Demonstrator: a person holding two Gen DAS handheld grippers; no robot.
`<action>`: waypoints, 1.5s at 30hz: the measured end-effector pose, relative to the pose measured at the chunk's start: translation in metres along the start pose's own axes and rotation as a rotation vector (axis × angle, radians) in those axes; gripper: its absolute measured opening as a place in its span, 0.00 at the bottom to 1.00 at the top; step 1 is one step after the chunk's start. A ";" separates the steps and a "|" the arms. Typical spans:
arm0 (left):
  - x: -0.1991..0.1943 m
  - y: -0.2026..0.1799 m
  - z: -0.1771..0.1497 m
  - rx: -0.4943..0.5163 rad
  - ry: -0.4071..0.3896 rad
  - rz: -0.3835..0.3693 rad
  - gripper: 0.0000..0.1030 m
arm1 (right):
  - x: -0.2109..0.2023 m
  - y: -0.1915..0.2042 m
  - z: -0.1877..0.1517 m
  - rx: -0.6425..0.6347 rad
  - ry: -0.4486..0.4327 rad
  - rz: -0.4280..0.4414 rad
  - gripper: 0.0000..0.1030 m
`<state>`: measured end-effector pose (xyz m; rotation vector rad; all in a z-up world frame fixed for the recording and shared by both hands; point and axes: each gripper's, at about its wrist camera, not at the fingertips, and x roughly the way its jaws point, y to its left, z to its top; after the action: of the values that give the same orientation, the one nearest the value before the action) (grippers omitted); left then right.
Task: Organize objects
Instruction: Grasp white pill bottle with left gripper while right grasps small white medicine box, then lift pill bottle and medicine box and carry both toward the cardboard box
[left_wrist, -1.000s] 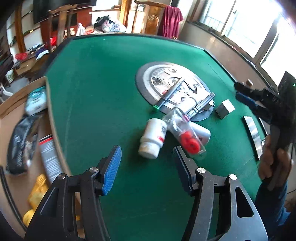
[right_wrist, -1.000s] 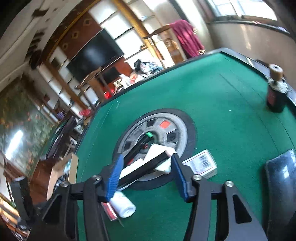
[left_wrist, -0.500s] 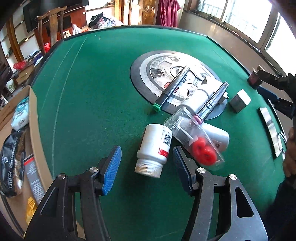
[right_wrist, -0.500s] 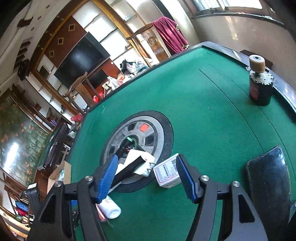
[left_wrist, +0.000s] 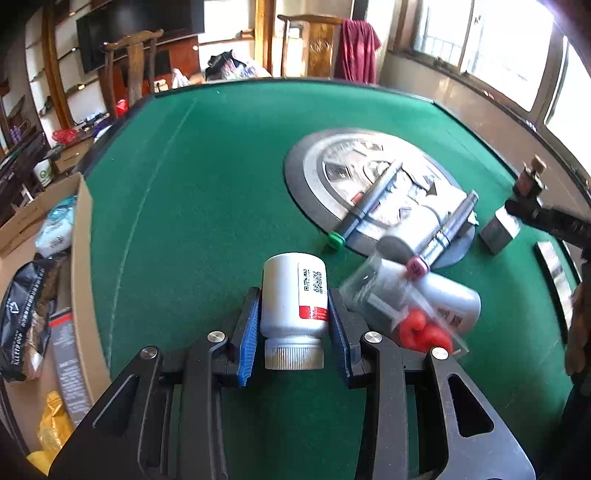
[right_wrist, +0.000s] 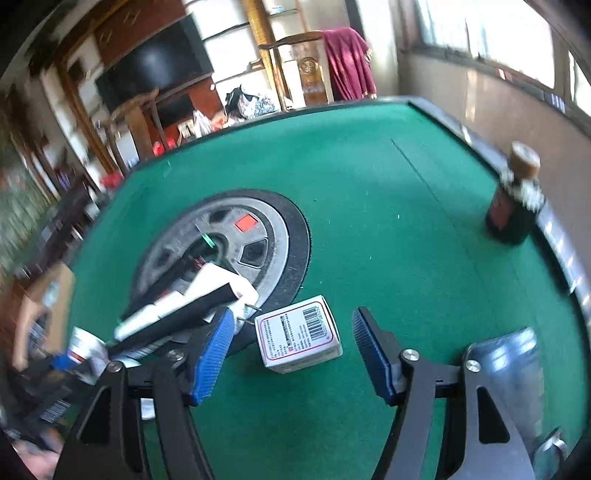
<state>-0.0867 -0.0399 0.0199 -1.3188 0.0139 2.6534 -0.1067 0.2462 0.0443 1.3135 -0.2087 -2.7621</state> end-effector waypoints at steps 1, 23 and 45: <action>0.000 0.002 0.000 -0.008 -0.002 -0.004 0.33 | 0.003 0.003 -0.001 -0.022 0.003 -0.034 0.70; -0.006 0.009 -0.001 -0.035 -0.030 -0.029 0.33 | -0.017 0.001 -0.003 0.002 -0.094 0.008 0.45; -0.042 0.012 0.004 -0.039 -0.158 -0.018 0.33 | -0.034 0.094 -0.031 -0.207 -0.153 0.199 0.45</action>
<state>-0.0671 -0.0579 0.0546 -1.1112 -0.0713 2.7468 -0.0602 0.1548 0.0656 0.9781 -0.0560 -2.6326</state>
